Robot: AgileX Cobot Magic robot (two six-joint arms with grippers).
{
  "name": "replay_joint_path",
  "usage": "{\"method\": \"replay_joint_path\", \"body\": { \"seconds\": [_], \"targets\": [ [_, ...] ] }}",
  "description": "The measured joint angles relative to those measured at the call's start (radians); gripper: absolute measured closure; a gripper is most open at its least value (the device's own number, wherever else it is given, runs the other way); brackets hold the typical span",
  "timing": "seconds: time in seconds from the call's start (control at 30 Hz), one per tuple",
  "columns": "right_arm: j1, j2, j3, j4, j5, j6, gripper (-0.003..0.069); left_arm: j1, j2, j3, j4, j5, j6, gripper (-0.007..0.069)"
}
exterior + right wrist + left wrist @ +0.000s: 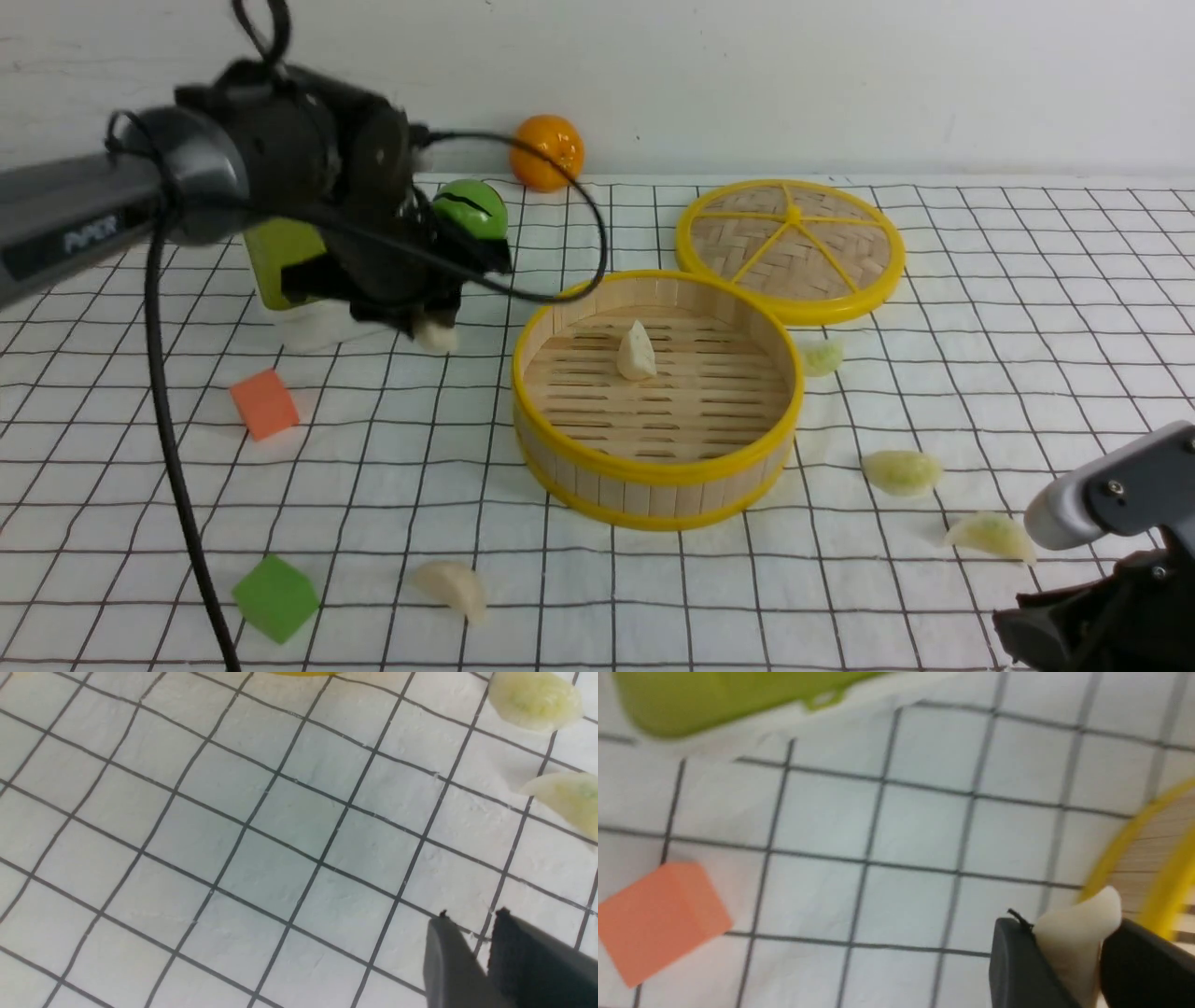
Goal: Put the dumplings into the steamer on the table with the white tablecloth.
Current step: 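Reach for and grasp a dumpling on the table with the left gripper, then place the dumpling into the bamboo steamer basket with the left gripper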
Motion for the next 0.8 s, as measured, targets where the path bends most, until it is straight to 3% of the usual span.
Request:
{"method": "replay_joint_path", "body": {
  "seconds": [0.17, 0.27, 0.53, 0.8],
  "targets": [
    [0.000, 0.000, 0.000, -0.003, -0.006, 0.000, 0.0513, -0.004, 0.029, -0.187, -0.249, 0.112, 0.184, 0.0400],
    [0.000, 0.000, 0.000, -0.003, -0.007, 0.000, 0.0513, -0.036, 0.092, -0.289, -0.309, 0.170, 0.227, 0.0400],
    [0.000, 0.007, 0.000, -0.005, -0.012, 0.000, 0.0513, -0.197, 0.346, -0.576, -0.278, 0.255, 0.211, 0.0400],
    [0.000, 0.015, 0.003, -0.010, -0.013, 0.000, 0.0513, -0.208, 0.513, -0.714, -0.171, 0.243, 0.146, 0.0400]
  ]
}}
